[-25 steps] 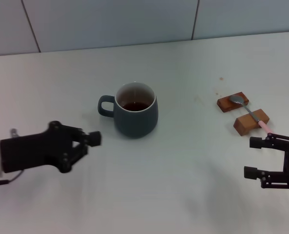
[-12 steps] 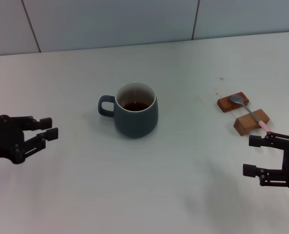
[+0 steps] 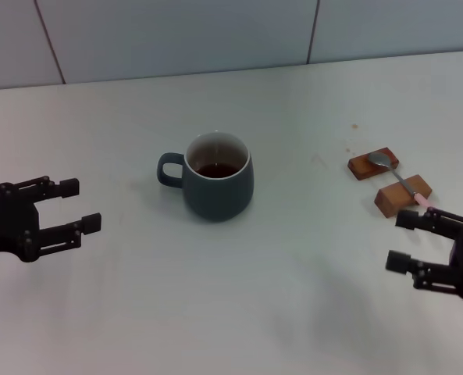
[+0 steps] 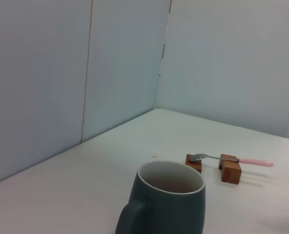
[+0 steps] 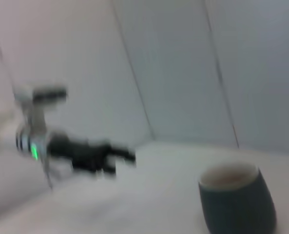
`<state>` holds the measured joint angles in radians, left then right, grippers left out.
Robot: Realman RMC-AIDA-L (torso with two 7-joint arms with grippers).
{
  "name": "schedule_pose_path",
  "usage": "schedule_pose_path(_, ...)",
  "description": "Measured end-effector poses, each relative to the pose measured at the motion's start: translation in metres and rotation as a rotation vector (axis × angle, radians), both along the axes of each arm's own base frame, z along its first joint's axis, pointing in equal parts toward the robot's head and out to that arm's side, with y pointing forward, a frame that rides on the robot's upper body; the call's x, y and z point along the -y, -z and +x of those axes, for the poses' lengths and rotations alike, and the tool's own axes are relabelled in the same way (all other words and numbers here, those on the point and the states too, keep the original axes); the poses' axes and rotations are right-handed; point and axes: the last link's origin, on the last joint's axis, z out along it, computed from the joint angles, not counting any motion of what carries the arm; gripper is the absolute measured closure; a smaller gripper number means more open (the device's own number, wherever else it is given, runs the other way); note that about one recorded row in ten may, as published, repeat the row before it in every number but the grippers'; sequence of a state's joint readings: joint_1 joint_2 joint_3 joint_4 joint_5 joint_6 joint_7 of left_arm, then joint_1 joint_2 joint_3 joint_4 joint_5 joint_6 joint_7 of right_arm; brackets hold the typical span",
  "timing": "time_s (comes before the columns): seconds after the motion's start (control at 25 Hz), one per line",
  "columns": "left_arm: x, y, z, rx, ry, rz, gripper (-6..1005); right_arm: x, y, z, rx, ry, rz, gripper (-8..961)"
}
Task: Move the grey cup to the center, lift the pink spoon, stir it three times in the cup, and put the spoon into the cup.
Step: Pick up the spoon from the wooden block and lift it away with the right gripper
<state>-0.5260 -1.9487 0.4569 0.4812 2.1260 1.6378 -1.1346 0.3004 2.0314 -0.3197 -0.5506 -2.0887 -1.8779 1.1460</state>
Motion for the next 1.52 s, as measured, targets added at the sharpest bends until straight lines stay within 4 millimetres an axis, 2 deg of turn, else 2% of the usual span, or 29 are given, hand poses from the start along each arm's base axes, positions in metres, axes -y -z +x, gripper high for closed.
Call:
schedule_pose_path(0.16,-0.003,0.006,0.002,-0.008,0.003,0.011,265,0.019,0.010,-0.001,-0.242,0.083,0.166,232)
schedule_pose_path(0.36,-0.004,0.009,0.004,-0.014,0.023,0.018,197,0.044,0.018,0.000,-0.573,0.301,0.327,235)
schedule_pose_path(0.52,-0.005,0.008,0.005,-0.020,0.029,0.019,184,0.059,0.012,0.011,-0.854,0.499,0.351,236)
schedule_pose_path(0.64,-0.005,0.008,0.006,-0.018,0.034,0.016,185,0.063,0.006,0.021,-0.992,0.603,0.299,238)
schedule_pose_path(0.76,-0.005,0.008,0.006,-0.018,0.037,0.013,185,0.059,0.007,0.035,-1.017,0.726,0.252,239)
schedule_pose_path(0.92,-0.004,0.008,0.006,-0.019,0.038,0.008,185,0.052,0.020,0.047,-0.976,0.864,0.177,241)
schedule_pose_path(1.2,0.000,0.007,0.004,-0.020,0.041,0.006,184,0.048,0.035,0.053,-0.922,0.958,0.089,244)
schedule_pose_path(1.52,0.002,0.007,0.004,-0.014,0.052,0.005,184,0.046,0.041,0.060,-0.929,1.046,0.062,248)
